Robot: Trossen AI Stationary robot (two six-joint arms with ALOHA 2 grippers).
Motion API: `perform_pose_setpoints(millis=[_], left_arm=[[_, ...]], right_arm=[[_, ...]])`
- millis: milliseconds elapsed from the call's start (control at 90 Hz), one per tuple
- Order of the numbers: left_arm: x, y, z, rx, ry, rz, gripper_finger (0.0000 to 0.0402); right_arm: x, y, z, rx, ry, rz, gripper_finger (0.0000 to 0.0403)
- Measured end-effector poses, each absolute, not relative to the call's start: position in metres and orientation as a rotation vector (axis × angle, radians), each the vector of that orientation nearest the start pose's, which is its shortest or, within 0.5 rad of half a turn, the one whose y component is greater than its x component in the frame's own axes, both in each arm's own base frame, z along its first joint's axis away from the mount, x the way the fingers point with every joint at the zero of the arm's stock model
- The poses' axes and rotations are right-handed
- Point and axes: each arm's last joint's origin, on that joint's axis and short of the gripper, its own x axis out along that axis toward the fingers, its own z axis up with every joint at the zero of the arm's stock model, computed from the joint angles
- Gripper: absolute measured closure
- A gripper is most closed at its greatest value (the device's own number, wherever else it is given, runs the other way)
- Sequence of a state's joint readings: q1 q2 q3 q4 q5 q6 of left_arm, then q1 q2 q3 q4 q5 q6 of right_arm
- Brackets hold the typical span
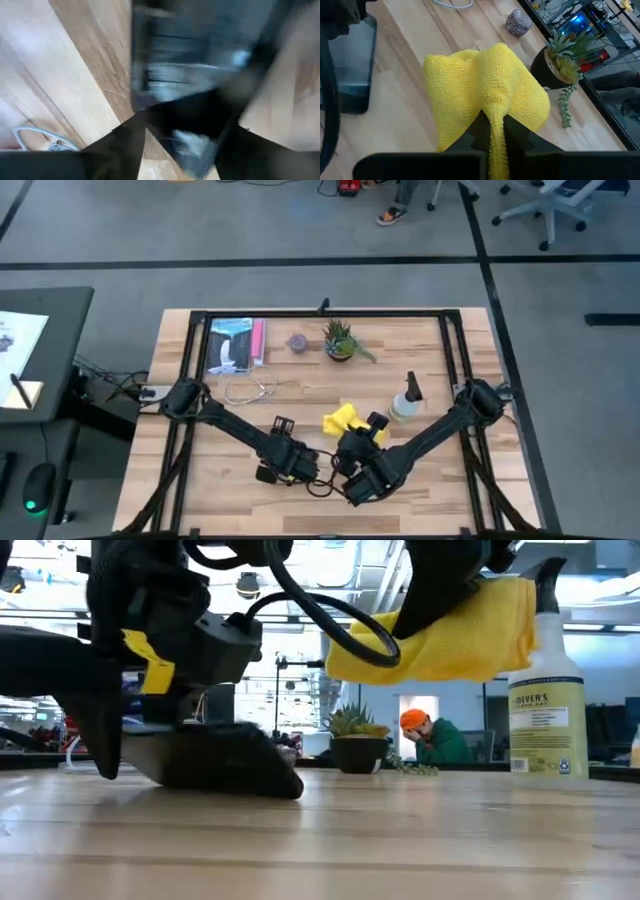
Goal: Apply microfiber cloth
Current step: Wipe the front and back of the cellphone with the microfiber cloth
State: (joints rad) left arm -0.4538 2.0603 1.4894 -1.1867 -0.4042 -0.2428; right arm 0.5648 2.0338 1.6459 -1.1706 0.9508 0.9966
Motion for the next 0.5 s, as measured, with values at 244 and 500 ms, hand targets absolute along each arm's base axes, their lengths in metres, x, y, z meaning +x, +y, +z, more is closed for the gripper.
perform_pose_setpoints(millis=[244, 500], left_arm=[[0.327, -0.141, 0.176, 0.569, 1.610, 0.136, 0.0170], [0.277, -0.100, 0.221, 0.309, 1.387, 0.206, 0.0169]], right_arm=[[0.337, 0.188, 0.218, -0.224, 0.832, -0.768, 0.0393], [0.335, 0.180, 0.189, -0.254, 1.023, -0.657, 0.0393]])
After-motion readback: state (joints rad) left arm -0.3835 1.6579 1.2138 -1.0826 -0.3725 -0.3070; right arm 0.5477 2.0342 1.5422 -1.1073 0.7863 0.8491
